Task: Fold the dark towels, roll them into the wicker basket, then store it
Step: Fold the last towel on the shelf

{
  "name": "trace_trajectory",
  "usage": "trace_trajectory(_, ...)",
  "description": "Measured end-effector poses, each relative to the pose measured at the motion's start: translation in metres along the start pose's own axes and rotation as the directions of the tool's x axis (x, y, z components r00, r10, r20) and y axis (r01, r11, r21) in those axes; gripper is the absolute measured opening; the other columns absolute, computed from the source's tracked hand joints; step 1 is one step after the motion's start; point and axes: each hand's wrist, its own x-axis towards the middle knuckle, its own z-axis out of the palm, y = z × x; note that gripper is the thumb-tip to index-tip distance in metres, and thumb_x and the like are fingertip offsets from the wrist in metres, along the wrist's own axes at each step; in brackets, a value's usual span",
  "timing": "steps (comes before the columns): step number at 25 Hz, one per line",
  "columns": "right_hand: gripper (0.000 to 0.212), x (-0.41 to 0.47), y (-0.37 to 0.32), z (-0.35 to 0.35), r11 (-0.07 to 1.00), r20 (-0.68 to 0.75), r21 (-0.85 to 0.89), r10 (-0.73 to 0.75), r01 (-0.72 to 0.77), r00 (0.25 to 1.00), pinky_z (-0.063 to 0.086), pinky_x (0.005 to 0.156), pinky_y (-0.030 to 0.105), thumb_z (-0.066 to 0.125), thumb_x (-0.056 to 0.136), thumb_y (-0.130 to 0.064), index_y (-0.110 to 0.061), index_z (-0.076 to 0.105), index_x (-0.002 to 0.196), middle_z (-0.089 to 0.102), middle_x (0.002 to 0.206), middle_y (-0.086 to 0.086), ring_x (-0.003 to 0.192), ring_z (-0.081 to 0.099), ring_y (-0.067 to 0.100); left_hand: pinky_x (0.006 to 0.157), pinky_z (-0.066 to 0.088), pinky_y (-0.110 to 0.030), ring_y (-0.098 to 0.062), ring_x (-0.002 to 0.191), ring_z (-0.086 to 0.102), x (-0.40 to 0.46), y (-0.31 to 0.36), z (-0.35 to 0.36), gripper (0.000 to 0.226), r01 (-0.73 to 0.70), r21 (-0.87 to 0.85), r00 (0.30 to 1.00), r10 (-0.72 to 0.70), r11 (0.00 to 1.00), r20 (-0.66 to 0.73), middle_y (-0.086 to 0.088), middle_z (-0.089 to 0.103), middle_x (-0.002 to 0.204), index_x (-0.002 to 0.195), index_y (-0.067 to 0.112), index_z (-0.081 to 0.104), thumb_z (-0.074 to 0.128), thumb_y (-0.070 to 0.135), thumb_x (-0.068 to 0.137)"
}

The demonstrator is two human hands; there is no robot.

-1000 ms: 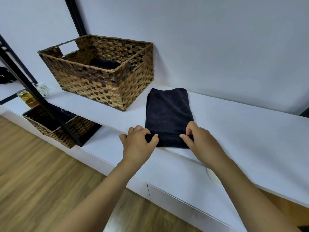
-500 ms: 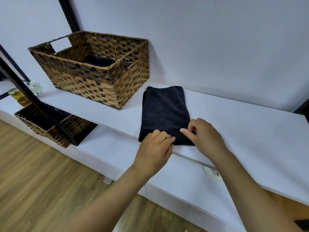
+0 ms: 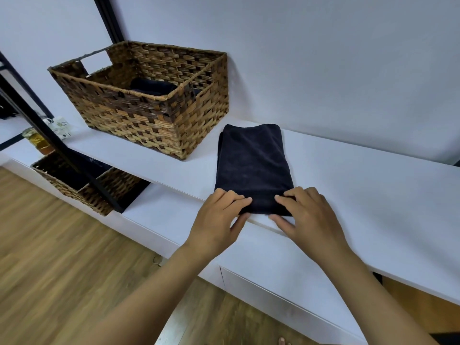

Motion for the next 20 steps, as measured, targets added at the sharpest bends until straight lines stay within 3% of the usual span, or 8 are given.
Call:
trace_trajectory(2,0.042,0.003,0.002,-0.002,0.999,0.018,-0.019,0.049,-0.049,0.999,0.052,0.066,0.041,0.081,0.078,-0.040,-0.011,0.075,0.107,0.064,0.100,0.009,0.085,0.057,0.031,0.085,0.054,-0.032,-0.021,0.098,0.059,-0.003,-0.011,-0.002,0.031,-0.040,-0.010,0.999,0.041,0.999,0.015,0.000,0.068,0.111,0.126,0.011,0.069,0.065,0.022,0.096)
trace_trajectory(5,0.038,0.007,0.006,-0.004,0.998,0.076,-0.065,0.004,0.001,0.997,0.052,0.071,0.041,0.082,0.078,-0.036,-0.011,0.076,0.106,0.063,0.106,0.009,0.088,0.057,0.032,0.089,0.052,-0.028,-0.020,0.101,0.058,-0.003,-0.021,-0.004,0.033,-0.065,-0.050,0.995,0.068,0.997,0.069,0.000,0.068,0.116,0.128,0.010,0.067,0.067,0.016,0.096)
trace_trajectory(8,0.023,0.014,0.010,-0.006,1.000,0.164,0.000,-0.004,0.004,0.986,0.045,0.078,0.036,0.065,0.092,-0.033,-0.014,0.071,0.103,0.057,0.104,0.000,0.089,0.050,0.024,0.082,0.054,-0.034,-0.019,0.096,0.055,0.007,-0.023,-0.008,0.025,0.087,-0.058,0.990,-0.079,0.995,0.119,0.000,0.066,0.109,0.122,0.013,0.064,0.065,0.018,0.097)
trace_trajectory(12,0.038,0.043,0.007,-0.011,0.979,0.390,0.038,0.171,-0.201,0.905,0.037,0.081,0.034,0.036,0.105,-0.040,-0.016,0.060,0.089,0.049,0.092,-0.005,0.086,0.044,0.020,0.084,0.046,-0.038,-0.020,0.087,0.054,0.034,-0.009,-0.016,0.020,0.267,-0.021,0.951,-0.260,0.963,0.169,0.001,0.065,0.098,0.108,0.017,0.063,0.046,0.027,0.107)
trace_trajectory(15,0.036,0.059,0.006,-0.019,0.928,0.447,0.143,0.249,-0.343,0.859,0.041,0.070,0.036,0.040,0.105,-0.044,-0.016,0.052,0.085,0.053,0.079,-0.003,0.075,0.053,0.024,0.084,0.037,-0.036,-0.022,0.087,0.055,0.059,-0.004,-0.017,0.031,0.373,0.157,0.885,-0.402,0.914,0.236,0.005,0.055,0.087,0.093,0.021,0.053,0.031,0.035,0.110)
trace_trajectory(17,0.027,0.060,0.008,-0.020,0.880,0.453,0.227,0.284,-0.418,0.845,0.043,0.064,0.036,0.048,0.102,-0.044,-0.020,0.047,0.089,0.055,0.073,-0.003,0.067,0.053,0.023,0.085,0.033,-0.037,-0.021,0.096,0.052,0.070,-0.006,-0.013,0.027,0.368,0.297,0.868,-0.441,0.881,0.231,0.007,0.048,0.095,0.096,0.023,0.053,0.034,0.035,0.109)
trace_trajectory(19,0.027,0.064,0.008,-0.017,0.891,0.424,0.203,0.293,-0.405,0.857,0.042,0.059,0.034,0.053,0.101,-0.041,-0.020,0.045,0.086,0.054,0.076,-0.001,0.069,0.050,0.022,0.081,0.031,-0.037,-0.022,0.092,0.046,0.072,-0.004,-0.012,0.009,0.289,0.323,0.927,-0.348,0.901,0.140,0.005,0.047,0.096,0.096,0.024,0.053,0.050,0.018,0.102)
trace_trajectory(20,0.028,0.066,0.009,-0.013,0.911,0.390,0.164,0.292,-0.379,0.873,0.042,0.061,0.034,0.055,0.100,-0.040,-0.019,0.045,0.083,0.051,0.081,-0.001,0.075,0.048,0.022,0.075,0.031,-0.037,-0.023,0.085,0.045,0.070,-0.001,-0.008,0.019,0.187,0.297,0.972,-0.221,0.936,0.083,0.003,0.049,0.091,0.092,0.021,0.054,0.058,0.003,0.091)
